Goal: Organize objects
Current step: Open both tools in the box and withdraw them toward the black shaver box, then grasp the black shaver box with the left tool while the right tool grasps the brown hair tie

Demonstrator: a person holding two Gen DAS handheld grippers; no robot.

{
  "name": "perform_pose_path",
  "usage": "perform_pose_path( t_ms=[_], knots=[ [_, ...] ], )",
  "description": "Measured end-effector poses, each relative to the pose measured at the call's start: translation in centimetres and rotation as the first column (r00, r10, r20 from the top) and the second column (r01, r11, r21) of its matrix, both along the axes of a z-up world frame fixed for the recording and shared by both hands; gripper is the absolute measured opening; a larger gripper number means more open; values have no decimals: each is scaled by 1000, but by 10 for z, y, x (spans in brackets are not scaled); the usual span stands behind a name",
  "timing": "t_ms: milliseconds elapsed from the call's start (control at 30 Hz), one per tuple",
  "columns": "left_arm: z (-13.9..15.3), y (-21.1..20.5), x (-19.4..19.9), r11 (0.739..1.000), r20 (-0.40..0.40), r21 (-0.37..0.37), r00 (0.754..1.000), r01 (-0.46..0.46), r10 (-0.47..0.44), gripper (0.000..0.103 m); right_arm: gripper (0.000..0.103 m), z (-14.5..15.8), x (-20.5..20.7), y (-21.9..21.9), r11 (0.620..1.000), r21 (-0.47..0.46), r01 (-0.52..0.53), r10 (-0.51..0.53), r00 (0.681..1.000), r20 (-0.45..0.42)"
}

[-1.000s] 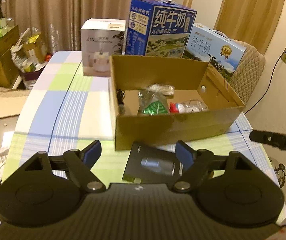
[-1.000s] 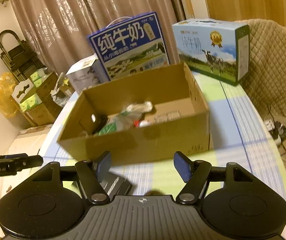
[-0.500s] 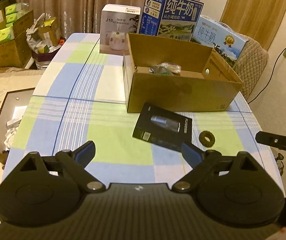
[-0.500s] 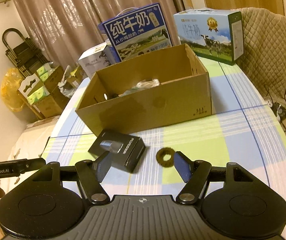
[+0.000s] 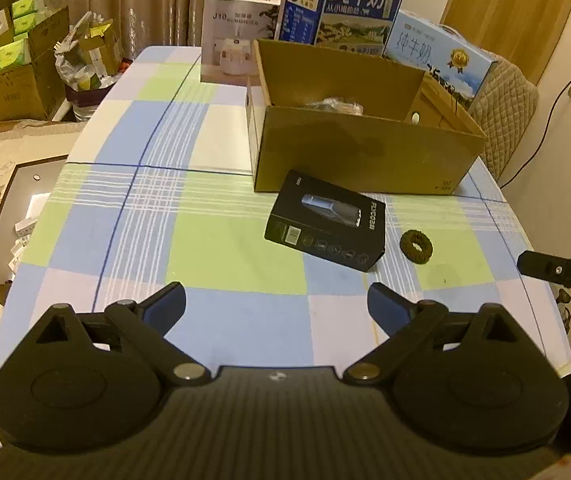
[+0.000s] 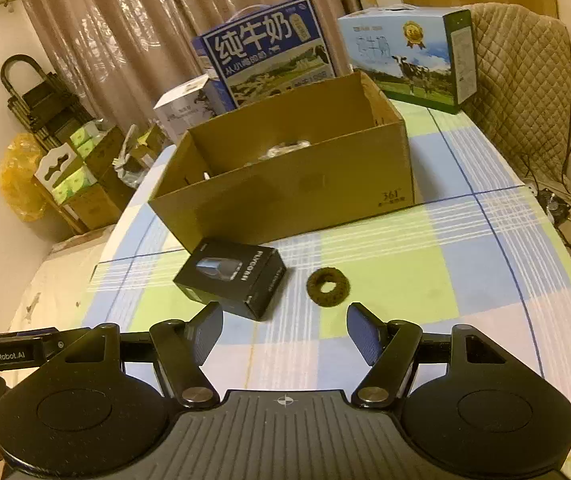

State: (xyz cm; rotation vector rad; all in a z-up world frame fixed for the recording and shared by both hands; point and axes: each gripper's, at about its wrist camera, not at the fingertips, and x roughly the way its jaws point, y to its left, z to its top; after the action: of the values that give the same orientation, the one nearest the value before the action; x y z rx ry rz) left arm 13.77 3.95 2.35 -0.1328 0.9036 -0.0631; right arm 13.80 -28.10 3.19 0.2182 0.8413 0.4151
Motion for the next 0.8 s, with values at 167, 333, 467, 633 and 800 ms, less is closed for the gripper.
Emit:
perform_pose_path(
  t_ms=[167,333,467,633,800],
  knots=[
    [-8,-8,9,1000,-13,-8,1000,8,-8,98,66,-8,5,-6,1000,-3,25,-25,1000,-5],
    [-20,-19,25,1000,-36,-13,999,20,-21,98,66,-20,17,-12,999,2,54,-54,998,-29],
    [-31,-26,41,1000,-53,-16,998,22,-23,98,66,-31,30,-12,998,-13,68,-68,997,-48],
    [-47,-32,64,1000,-76,-11,997,17,-18,98,65,-44,47,-7,999,-35,41,-44,997,-65],
    [-58,-33,85,1000,-90,-6,996,7,-8,98,47,-58,69,5,997,-76,-19,14,997,-77]
  ],
)
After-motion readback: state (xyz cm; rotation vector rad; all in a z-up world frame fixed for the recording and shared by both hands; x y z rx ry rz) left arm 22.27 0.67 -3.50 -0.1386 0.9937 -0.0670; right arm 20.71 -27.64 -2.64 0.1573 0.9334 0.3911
